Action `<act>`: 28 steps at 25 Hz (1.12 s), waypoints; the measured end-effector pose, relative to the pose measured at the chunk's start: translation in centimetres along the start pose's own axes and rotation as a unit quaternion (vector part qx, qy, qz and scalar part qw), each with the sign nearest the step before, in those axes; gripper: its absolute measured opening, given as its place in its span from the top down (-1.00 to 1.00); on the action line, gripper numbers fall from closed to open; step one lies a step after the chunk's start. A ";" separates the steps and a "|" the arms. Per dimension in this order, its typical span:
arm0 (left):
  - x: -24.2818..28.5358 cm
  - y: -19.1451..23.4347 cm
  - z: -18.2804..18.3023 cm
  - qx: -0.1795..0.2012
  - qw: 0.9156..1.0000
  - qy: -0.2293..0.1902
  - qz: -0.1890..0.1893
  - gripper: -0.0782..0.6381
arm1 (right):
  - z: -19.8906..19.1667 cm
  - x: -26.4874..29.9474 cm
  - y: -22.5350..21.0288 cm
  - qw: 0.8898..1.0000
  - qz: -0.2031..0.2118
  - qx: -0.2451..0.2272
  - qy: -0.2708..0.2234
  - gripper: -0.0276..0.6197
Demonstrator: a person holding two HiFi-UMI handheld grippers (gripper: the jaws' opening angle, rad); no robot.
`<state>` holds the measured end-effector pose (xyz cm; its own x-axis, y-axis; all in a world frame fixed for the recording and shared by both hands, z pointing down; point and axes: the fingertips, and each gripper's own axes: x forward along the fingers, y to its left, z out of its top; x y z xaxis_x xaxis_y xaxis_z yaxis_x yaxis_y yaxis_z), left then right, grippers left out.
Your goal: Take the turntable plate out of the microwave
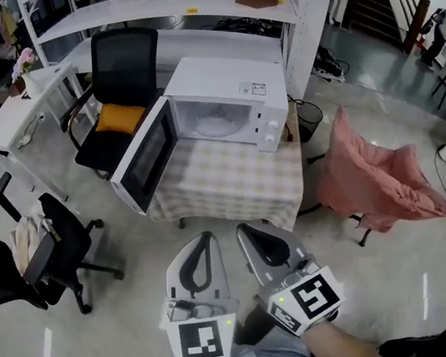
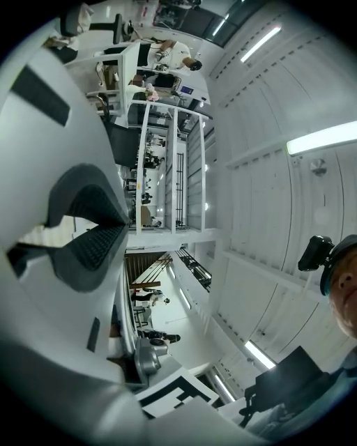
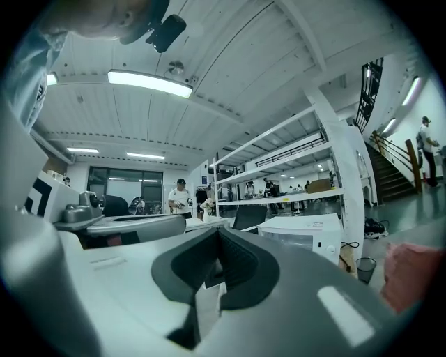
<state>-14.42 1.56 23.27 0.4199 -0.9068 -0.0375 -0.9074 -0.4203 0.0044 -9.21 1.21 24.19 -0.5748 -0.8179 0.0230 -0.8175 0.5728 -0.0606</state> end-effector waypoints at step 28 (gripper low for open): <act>23.1 4.5 -4.1 0.012 0.998 0.035 -0.053 0.76 | -2.0 15.7 -18.2 0.998 -0.044 0.048 0.012 0.91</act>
<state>-8.69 -21.38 26.50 0.5134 -0.8575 0.0326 -0.8575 -0.5142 -0.0200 -3.40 -21.97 27.65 -0.5027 -0.8626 0.0566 -0.8581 0.4900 -0.1534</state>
